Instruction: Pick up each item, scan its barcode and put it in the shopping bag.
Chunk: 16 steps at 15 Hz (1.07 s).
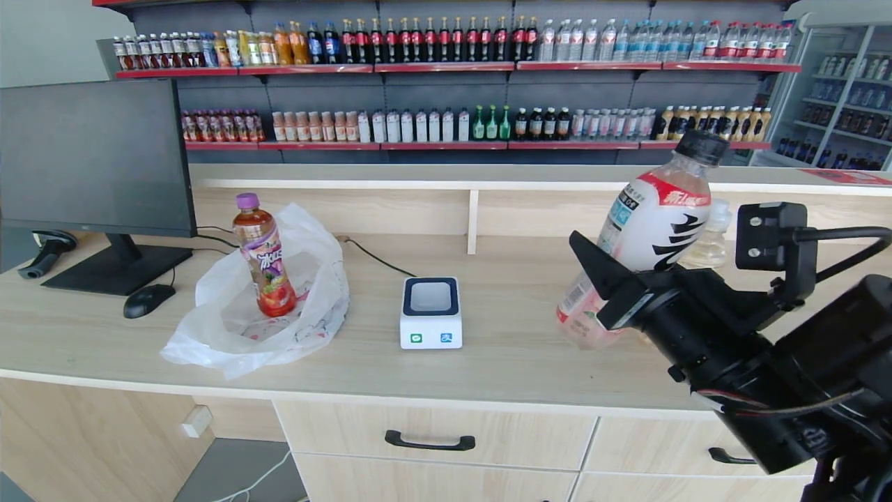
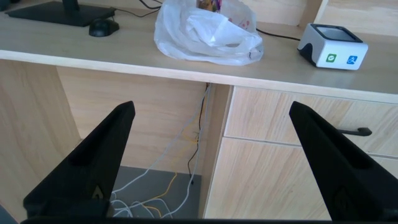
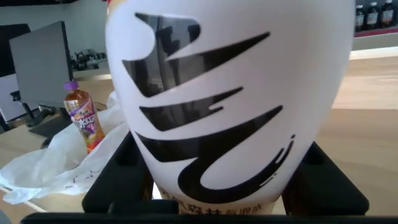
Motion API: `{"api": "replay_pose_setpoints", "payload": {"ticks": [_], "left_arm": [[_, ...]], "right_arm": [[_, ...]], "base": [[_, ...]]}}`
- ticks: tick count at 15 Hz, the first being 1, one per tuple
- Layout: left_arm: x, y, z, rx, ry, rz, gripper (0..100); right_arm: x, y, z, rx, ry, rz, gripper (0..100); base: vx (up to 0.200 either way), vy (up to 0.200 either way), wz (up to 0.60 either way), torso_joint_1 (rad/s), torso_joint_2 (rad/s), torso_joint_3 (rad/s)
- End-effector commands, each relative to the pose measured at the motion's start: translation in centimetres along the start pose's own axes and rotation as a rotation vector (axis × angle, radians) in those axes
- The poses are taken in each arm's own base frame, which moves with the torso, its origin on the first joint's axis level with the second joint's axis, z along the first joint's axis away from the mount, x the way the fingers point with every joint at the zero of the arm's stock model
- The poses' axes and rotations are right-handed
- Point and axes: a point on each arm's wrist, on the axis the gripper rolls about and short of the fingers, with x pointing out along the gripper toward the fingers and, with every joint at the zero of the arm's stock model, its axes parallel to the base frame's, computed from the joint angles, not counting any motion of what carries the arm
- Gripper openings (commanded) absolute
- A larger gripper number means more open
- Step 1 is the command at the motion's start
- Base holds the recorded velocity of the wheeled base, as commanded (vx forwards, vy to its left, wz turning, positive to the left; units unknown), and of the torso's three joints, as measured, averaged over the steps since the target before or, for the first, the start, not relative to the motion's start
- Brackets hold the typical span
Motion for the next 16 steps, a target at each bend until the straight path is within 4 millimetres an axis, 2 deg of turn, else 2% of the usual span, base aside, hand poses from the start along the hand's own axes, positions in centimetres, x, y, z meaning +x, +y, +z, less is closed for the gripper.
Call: {"api": "replay_pose_setpoints", "payload": {"ticks": [1, 2, 5, 9, 13, 16], "left_arm": [[0.0, 0.0, 0.0, 0.0, 0.0, 0.0, 100], [0.0, 0.0, 0.0, 0.0, 0.0, 0.0, 100], [0.0, 0.0, 0.0, 0.0, -0.002, 0.0, 100], [0.0, 0.0, 0.0, 0.0, 0.0, 0.0, 100], [0.0, 0.0, 0.0, 0.0, -0.002, 0.0, 100], [0.0, 0.0, 0.0, 0.0, 0.0, 0.0, 100]], "right_arm": [[-1.0, 1.6, 1.2, 0.061, -0.028, 0.068, 0], [-1.3, 2.6, 1.7, 0.12, -0.037, 0.109, 0], [-0.7, 3.5, 3.1, 0.282, -0.084, 0.184, 0], [-2.2, 3.6, 2.9, 0.31, 0.01, 0.478, 0], [-2.8, 3.5, 2.4, 0.419, 0.088, 0.558, 0], [-3.0, 3.4, 3.1, 0.496, 0.095, 0.587, 0]], "base": [[0.0, 0.0, 0.0, 0.0, 0.0, 0.0], [0.0, 0.0, 0.0, 0.0, 0.0, 0.0], [0.0, 0.0, 0.0, 0.0, 0.0, 0.0], [0.0, 0.0, 0.0, 0.0, 0.0, 0.0], [0.0, 0.0, 0.0, 0.0, 0.0, 0.0], [0.0, 0.0, 0.0, 0.0, 0.0, 0.0]]}}
